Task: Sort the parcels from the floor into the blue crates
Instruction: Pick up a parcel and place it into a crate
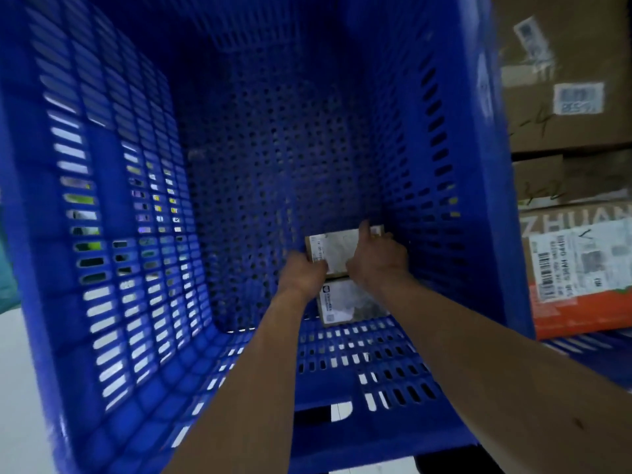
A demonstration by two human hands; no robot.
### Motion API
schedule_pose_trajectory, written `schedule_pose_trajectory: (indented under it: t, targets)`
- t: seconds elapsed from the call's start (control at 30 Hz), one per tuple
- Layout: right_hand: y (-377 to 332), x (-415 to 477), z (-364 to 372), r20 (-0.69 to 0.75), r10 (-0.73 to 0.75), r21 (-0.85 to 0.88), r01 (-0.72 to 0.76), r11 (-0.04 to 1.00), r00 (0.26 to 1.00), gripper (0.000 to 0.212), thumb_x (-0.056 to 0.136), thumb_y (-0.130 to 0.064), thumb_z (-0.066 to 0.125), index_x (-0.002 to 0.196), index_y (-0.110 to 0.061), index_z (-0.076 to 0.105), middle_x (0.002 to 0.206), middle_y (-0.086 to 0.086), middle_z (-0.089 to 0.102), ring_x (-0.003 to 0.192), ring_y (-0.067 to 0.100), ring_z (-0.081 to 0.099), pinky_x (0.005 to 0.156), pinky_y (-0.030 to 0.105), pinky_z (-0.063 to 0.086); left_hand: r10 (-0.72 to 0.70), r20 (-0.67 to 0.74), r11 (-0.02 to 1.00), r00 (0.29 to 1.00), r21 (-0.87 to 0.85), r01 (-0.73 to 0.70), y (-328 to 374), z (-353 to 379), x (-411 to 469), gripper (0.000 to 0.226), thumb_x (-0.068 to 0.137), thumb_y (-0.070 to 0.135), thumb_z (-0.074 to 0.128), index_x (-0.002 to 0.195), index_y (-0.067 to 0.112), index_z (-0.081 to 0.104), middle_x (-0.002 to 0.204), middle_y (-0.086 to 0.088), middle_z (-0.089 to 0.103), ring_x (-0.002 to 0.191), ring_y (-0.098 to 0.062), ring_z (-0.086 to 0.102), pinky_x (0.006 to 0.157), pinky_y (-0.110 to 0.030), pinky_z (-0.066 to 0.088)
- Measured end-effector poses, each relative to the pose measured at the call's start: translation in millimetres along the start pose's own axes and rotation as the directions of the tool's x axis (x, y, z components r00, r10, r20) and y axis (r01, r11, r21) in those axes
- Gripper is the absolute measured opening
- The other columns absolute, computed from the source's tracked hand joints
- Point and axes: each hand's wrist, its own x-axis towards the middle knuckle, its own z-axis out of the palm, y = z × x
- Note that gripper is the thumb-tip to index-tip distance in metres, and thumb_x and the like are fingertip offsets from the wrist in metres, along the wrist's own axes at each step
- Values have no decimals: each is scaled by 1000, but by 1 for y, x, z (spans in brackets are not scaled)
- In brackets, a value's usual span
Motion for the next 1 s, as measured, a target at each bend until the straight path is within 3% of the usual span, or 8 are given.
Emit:
schedule_pose_trajectory:
  t: [0.1, 0.17, 0.4, 0.53, 0.67, 0.8, 0.9, 1.0]
  targets:
    - [-3, 9, -1, -4, -66, -158, 64, 985, 998, 77, 101, -29, 45, 159, -11, -1, 136, 23, 53, 113, 36, 58, 83, 42, 57, -4, -9, 997, 1000, 72, 5, -6, -2, 6, 39, 82, 25, 58, 117, 7, 64, 99, -8, 72, 86, -25, 69, 67, -35, 56]
    - [-3, 12, -3, 0, -90, -206, 88, 975, 996, 75, 101, -27, 44, 159, -9, 1, 126, 21, 60, 100, 34, 64, 76, 39, 58, -35, 7, 998, 999, 53, 35, -4, -4, 2, 26, 88, 18, 58, 108, 6, 68, 101, -10, 73, 89, -25, 69, 77, -42, 59]
    - [-5, -30, -32, 35, -42, -42, 43, 998, 999, 94, 100, -36, 50, 155, 3, -16, 134, 18, 56, 104, 31, 64, 78, 39, 57, -134, 20, 987, 991, -90, 136, 18, -11, -35, 19, 97, 20, 56, 115, 14, 57, 108, -6, 59, 96, -22, 56, 82, -30, 45]
    - [5, -88, -72, 62, -235, 16, 234, 972, 970, 76, 103, -37, 43, 156, 4, 7, 130, 16, 60, 109, 29, 62, 76, 34, 46, -180, -36, 984, 983, 9, 180, 38, -23, -84, 15, 95, 26, 53, 91, 13, 56, 81, -5, 54, 68, -16, 49, 65, -29, 41]
    - [28, -158, -132, 44, -371, 195, 356, 914, 928, 56, 101, -43, 45, 141, -3, 40, 127, 16, 60, 109, 32, 61, 74, 32, 42, -149, -24, 984, 989, 90, 151, 69, -45, -154, 31, 89, 36, 59, 99, 6, 65, 91, -11, 62, 79, -24, 61, 64, -29, 41]
    - [58, -216, -185, 11, -381, 320, 358, 877, 925, 56, 100, -45, 45, 138, -4, 41, 120, 14, 59, 96, 31, 58, 72, 36, 44, -39, -87, 984, 995, 168, 54, 99, -66, -227, 26, 96, 24, 55, 71, 20, 51, 75, 0, 50, 72, -18, 49, 73, -32, 43]
    - [84, -251, -212, -24, -362, 364, 345, 865, 932, 59, 102, -45, 43, 146, -5, 35, 128, 15, 56, 105, 33, 59, 73, 36, 45, -6, -122, 986, 992, 167, 26, 108, -74, -275, 6, 96, 20, 57, 92, 17, 60, 109, -13, 62, 98, -22, 53, 90, -34, 43]
    - [110, -281, -231, -71, -365, 410, 361, 838, 928, 52, 103, -44, 42, 141, -10, 37, 124, 14, 57, 100, 30, 60, 75, 37, 48, 49, -147, 990, 988, 141, -28, 122, -76, -318, 35, 99, 18, 55, 131, 5, 60, 139, -19, 56, 126, -32, 54, 101, -34, 42]
